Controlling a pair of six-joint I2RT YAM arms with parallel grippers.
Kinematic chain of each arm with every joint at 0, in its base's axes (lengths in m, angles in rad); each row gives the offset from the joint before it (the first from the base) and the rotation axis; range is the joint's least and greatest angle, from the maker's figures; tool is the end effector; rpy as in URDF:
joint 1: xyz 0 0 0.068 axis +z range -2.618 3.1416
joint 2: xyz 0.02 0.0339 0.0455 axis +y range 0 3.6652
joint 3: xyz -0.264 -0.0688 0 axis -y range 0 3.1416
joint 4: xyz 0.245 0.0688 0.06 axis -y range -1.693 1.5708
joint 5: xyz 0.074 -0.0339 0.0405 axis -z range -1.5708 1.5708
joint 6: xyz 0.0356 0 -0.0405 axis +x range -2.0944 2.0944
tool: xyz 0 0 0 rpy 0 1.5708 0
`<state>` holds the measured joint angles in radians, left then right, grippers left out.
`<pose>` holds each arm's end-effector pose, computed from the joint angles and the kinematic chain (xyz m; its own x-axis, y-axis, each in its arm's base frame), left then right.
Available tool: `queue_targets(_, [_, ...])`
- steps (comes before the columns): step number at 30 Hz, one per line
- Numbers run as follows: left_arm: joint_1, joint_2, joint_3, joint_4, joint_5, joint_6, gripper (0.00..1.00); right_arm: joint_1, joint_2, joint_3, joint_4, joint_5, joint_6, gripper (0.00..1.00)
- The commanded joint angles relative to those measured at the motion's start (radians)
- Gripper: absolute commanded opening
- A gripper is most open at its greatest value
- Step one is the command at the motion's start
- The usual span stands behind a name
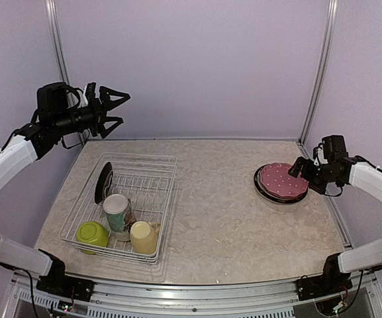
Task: Unload the mixed dishes from the dish rack
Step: Place the plate with another plate.
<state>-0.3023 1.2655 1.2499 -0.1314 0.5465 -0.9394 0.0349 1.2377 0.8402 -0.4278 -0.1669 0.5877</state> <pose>0.2712 -0.1040 0.4062 -0.6840 -0.5091 -0.5225 0.3270 0.4263 -0.8434 0.2565 0.0149 0.2433 -0.6926 0.5229 -0.4968 0.2848 0.8311 0.4777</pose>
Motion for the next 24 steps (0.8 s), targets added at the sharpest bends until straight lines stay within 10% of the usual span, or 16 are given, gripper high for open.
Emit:
queue_targets(1, [0.023,0.01,0.017,0.036,0.059,-0.085,0.99,0.013,-0.027,0.001,-0.048,0.029,0.008,1.0])
queue_targets(10, [0.088,-0.053,-0.006,0.065,0.041,0.018,0.99,0.041,0.005,0.06,-0.034,0.014,0.023,1.0])
queue_targets(18, [0.089,-0.07,0.128,-0.341,-0.351,0.409,0.99,0.127,0.027,0.099,-0.031,0.06,0.023,1.0])
queue_targets(24, [0.144,-0.032,0.106,-0.513,-0.33,0.482,0.99,0.211,0.033,0.172,-0.101,0.157,-0.013,1.0])
